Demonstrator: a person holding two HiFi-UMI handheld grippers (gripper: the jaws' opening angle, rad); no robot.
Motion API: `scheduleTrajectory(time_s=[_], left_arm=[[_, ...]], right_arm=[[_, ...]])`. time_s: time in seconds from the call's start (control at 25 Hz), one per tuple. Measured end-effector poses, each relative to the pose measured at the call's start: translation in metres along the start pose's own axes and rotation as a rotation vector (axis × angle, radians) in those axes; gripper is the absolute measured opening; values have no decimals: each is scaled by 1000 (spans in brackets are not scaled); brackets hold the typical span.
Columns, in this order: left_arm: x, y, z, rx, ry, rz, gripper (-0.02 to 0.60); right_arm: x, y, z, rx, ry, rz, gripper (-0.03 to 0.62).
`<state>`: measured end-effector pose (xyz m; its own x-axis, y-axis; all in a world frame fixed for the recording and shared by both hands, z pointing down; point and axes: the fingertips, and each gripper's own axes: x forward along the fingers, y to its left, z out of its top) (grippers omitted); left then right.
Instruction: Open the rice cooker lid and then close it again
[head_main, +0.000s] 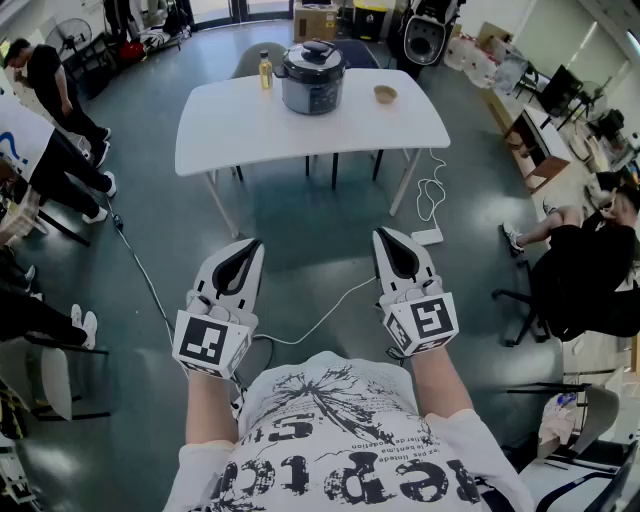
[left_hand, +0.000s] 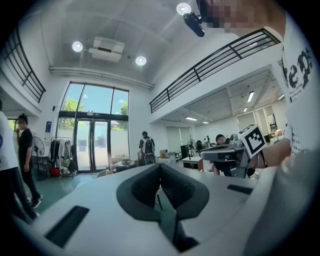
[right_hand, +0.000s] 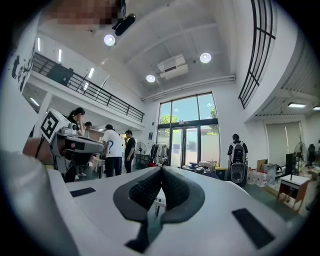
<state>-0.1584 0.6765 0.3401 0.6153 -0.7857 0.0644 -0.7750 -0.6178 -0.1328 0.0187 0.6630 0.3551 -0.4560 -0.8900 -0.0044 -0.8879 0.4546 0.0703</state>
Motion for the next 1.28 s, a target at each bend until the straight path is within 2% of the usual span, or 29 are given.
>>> scheduleTrajectory(time_s=[0.44,0.64,0.68,0.76,0.88,0.92,1.08,1.16,1.28], left_arm=[[-6,13,4,-26,-14,11,14],[-2,20,11,-70,-79,17,14],[-2,23,11,-72,-79,18,14],[-1,28,7,-68,-61,18,14],[6,36,4,-78,-59,27,14],[10,39,5,-89,-69,36,14],[35,53,-4,-81,-49,53,14],[54,62,-15,-56,-14,55,14],[92,78,-23,-47,4,78,14]], right_arm=[[8,12,4,1,-4,8,14],[16,13,10,9,-42,15,16],[19,14,12,-1,-45,23,69],[28,13,14,-19,-40,43,310],[42,2,17,-18,-63,39,492],[46,-2,17,-17,-67,40,527],[73,-24,7,1,-62,45,552],[93,-43,-1,36,-68,34,588],[129,-76,-13,84,-74,35,597]])
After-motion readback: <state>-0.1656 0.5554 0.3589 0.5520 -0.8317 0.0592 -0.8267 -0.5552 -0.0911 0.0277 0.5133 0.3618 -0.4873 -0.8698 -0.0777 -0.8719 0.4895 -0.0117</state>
